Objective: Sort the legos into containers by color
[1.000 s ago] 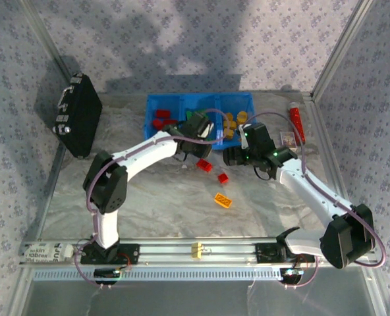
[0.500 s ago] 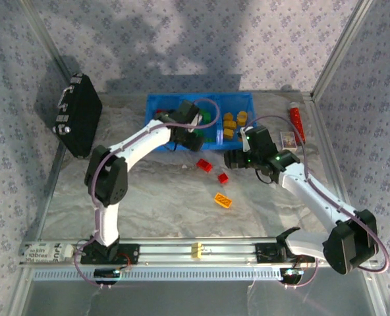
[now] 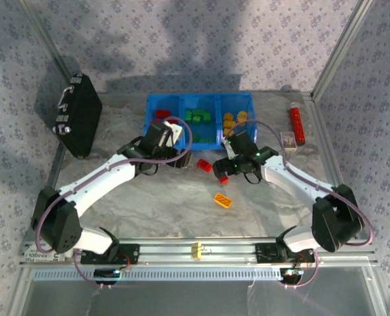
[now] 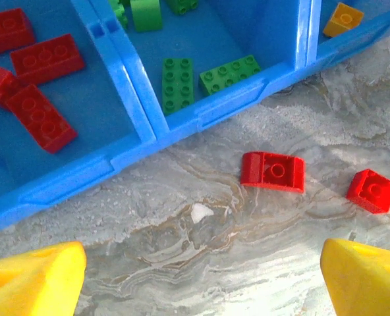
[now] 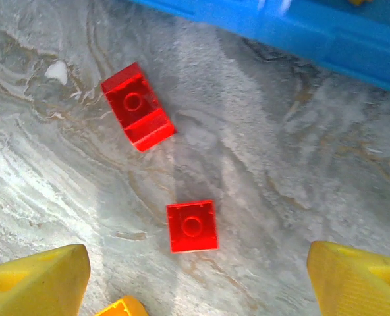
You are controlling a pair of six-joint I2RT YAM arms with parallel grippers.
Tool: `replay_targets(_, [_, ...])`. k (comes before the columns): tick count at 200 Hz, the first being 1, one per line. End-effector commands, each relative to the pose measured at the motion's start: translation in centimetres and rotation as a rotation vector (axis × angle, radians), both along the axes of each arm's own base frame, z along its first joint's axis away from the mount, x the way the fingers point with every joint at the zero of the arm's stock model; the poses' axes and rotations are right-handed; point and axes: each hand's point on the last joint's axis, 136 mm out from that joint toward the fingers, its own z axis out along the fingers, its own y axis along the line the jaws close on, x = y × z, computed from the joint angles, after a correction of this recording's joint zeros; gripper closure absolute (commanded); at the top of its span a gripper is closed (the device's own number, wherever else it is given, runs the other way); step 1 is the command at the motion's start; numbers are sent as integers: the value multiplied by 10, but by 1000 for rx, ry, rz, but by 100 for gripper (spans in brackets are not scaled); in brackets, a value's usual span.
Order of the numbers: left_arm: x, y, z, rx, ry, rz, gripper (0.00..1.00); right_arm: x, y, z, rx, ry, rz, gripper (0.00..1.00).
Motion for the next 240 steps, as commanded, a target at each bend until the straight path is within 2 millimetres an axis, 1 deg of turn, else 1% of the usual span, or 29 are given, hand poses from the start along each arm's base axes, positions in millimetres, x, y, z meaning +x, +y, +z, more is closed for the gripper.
replay_targets(1, [-11,2,4,-68,-14,18,8,5,14,5,-19,-8,49,12])
replay_targets(20, [-22,12,4,-94,-22,40,8,10,25,2,-31,-2,65,12])
replay_targets(44, [-36,25,0,-126,-22,69,8,16,39,-9,-48,23,92,12])
replay_targets(61, [-45,33,-6,-130,-10,83,8,20,48,-22,-79,47,114,13])
replay_targets(65, [-47,35,-7,-127,-7,88,8,19,48,-29,-94,60,118,13])
replay_targets(67, [-48,36,-8,-125,-5,89,8,25,53,-22,-86,41,120,13])
replay_targets(72, [-50,39,-9,-121,-2,95,8,28,56,-23,-94,39,122,14])
replay_targets(96, [-61,50,-13,-122,0,115,8,38,62,-40,-108,70,122,15])
replay_targets(110, [-66,55,-13,-134,-4,124,7,41,69,-50,-120,86,138,15])
replay_targets(126, [-71,60,-14,-142,-10,134,8,46,76,-57,-141,90,151,16])
replay_targets(171, [-78,66,-18,-148,-5,142,7,56,81,-78,-190,115,157,17])
replay_targets(196, [-79,68,-20,-143,-10,143,7,53,81,-94,-218,142,161,19])
replay_targets(215, [-78,68,-20,-142,-13,141,7,50,82,-100,-243,142,167,21])
replay_targets(226, [-78,68,-20,-141,-15,140,7,48,82,-102,-256,141,170,24])
replay_targets(240, [-78,68,-19,-141,-17,140,7,47,82,-101,-275,133,169,31])
